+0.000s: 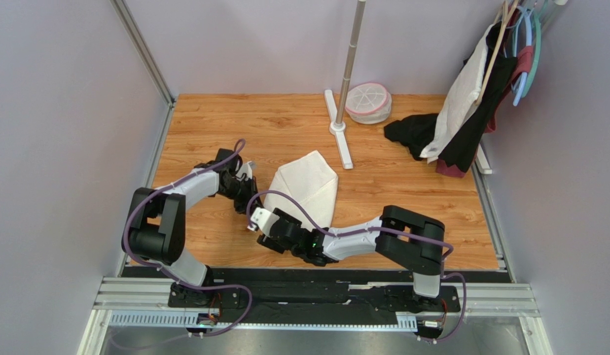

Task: Fold the napkin, place the utensils inside, and roll it up
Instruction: Roll the napkin with the utensil

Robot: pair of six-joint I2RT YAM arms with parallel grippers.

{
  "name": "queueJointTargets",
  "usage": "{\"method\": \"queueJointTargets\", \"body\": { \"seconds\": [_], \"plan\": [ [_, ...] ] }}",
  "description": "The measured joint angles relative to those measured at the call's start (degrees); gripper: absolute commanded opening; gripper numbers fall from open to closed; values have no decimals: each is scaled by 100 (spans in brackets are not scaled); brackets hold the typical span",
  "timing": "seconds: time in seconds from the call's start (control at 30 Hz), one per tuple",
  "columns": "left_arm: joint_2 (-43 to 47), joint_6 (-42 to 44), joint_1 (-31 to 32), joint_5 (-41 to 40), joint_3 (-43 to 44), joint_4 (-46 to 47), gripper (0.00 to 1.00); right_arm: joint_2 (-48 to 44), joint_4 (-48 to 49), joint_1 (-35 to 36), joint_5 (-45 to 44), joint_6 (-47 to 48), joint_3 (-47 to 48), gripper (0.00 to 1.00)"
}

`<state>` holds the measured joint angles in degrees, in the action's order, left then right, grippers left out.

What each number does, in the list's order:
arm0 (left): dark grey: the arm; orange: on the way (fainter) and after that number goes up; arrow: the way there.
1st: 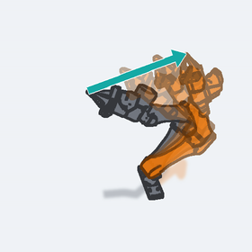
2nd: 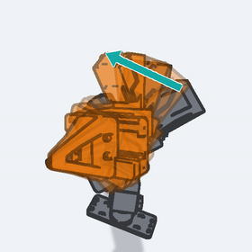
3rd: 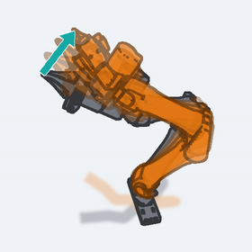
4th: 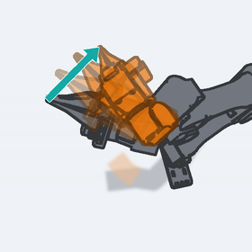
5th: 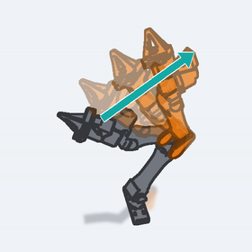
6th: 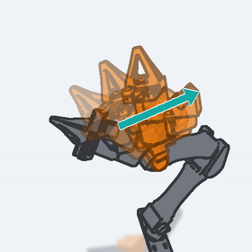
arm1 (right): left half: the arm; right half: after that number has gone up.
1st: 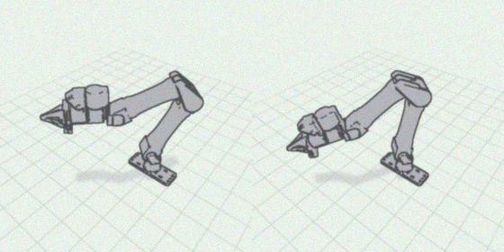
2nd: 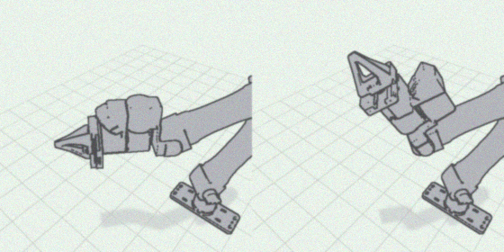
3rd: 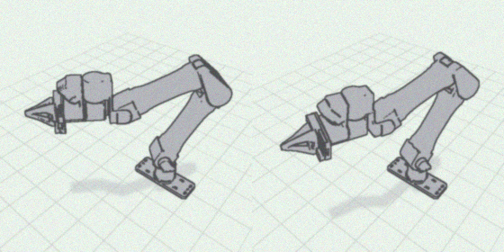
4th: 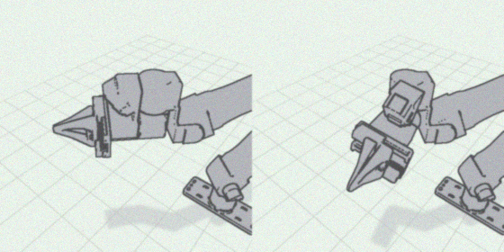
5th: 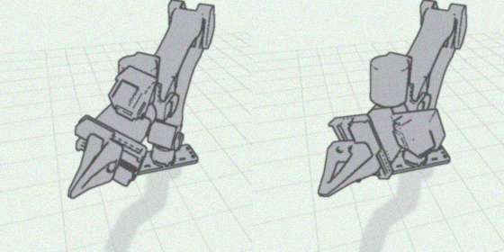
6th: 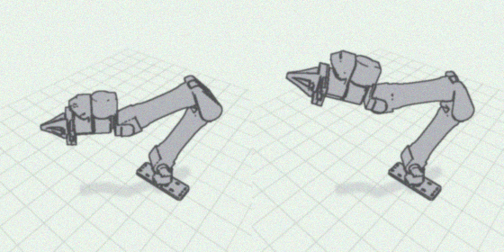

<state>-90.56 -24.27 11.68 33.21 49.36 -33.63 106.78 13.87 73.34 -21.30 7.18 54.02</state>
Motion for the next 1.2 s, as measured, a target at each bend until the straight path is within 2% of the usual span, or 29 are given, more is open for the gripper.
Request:
{"method": "queueJointTargets", "body": {
  "seconds": [0.27,0.47,0.53,0.77,0.83,0.87,0.9,0.97,1.0,1.1,1.2],
  "plan": [
    [0,44,-39,42,0,-4,0,299,474,236,-828,310,-17,49],
    [-2,63,-48,31,0,-68,0,457,782,501,-1333,636,-76,24],
    [-4,76,-50,-4,-2,-107,0,494,815,542,-1445,680,-68,19],
    [-4,151,-81,-181,-2,-85,0,658,367,483,-1338,708,348,1],
    [-4,168,-105,-223,-2,-44,0,658,219,417,-1102,717,448,0],
    [-9,179,-107,-249,-2,-28,5,658,155,385,-966,726,485,0],
    [-13,195,-109,-282,-2,-15,21,654,92,343,-804,730,522,0],
    [-26,245,-114,-354,-2,-17,41,625,-61,264,-503,726,586,0],
    [-26,267,-125,-356,-2,-20,54,603,-186,203,-304,710,627,0],
    [22,203,-186,-254,-2,15,67,492,-396,-2,293,570,678,0],
    [238,133,-260,-313,-9,28,74,321,-549,-306,1047,293,638,0]
  ]
}}
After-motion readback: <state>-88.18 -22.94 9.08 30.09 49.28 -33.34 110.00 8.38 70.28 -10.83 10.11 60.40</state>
